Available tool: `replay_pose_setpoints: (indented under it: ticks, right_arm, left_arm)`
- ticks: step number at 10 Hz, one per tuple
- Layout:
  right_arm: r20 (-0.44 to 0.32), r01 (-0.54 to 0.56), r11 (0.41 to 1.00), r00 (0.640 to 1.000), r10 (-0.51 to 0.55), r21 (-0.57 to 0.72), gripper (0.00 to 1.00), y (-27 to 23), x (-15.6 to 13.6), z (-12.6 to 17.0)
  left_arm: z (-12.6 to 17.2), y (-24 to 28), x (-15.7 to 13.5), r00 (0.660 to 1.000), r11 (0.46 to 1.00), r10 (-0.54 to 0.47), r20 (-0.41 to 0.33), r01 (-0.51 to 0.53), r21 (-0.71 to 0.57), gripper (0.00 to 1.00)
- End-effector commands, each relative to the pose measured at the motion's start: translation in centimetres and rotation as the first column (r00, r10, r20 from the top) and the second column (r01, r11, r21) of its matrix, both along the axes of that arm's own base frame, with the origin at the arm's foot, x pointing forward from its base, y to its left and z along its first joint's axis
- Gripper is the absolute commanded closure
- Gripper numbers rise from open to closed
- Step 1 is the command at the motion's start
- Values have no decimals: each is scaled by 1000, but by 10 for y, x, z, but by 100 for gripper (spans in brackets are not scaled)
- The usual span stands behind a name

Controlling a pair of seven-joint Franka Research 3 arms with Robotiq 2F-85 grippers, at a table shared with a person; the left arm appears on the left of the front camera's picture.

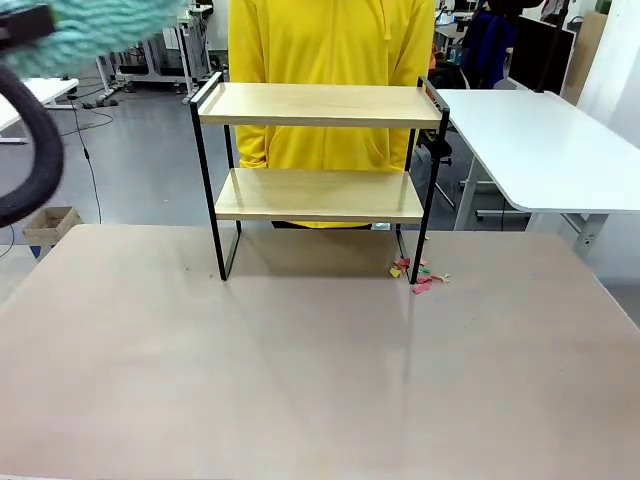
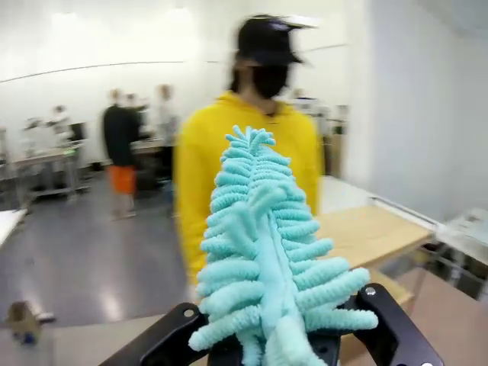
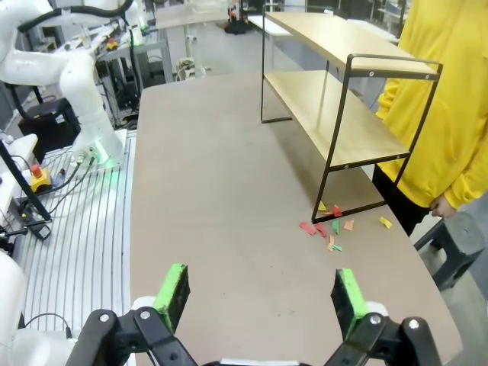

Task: Clean the shelf.
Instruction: Hand the Duster back to the human.

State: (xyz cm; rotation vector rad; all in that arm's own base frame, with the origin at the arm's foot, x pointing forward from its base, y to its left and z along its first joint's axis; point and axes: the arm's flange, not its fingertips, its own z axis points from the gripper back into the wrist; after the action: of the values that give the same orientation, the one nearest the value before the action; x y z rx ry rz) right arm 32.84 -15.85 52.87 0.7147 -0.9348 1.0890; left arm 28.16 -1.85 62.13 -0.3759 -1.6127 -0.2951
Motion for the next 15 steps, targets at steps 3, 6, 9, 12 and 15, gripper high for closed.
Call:
replay_pose_setpoints:
  ticks: [3, 6, 9, 12, 15]
  right_arm:
    - [19, -2, 1000, 1000, 2, 16, 0, 0, -1, 2]
    - [19, -2, 1000, 1000, 2, 16, 0, 0, -1, 2]
    - [19, -2, 1000, 1000, 2, 16, 0, 0, -1, 2]
    - [19, -2, 1000, 1000, 2, 16, 0, 0, -1, 2]
    - [19, -2, 1000, 1000, 2, 16, 0, 0, -1, 2]
  left_arm:
    - [-54, 40, -23, 957, 966, 257, -133, -258, 11, 83]
    - [-131, 59, -3, 937, 961, 272, -218, -277, 8, 83]
    - [-215, 60, 0, 935, 966, 242, -259, -258, -32, 83]
    - [-227, 46, -10, 946, 977, 201, -255, -214, -23, 83]
    - [-171, 57, 65, 920, 963, 252, -300, -270, -19, 83]
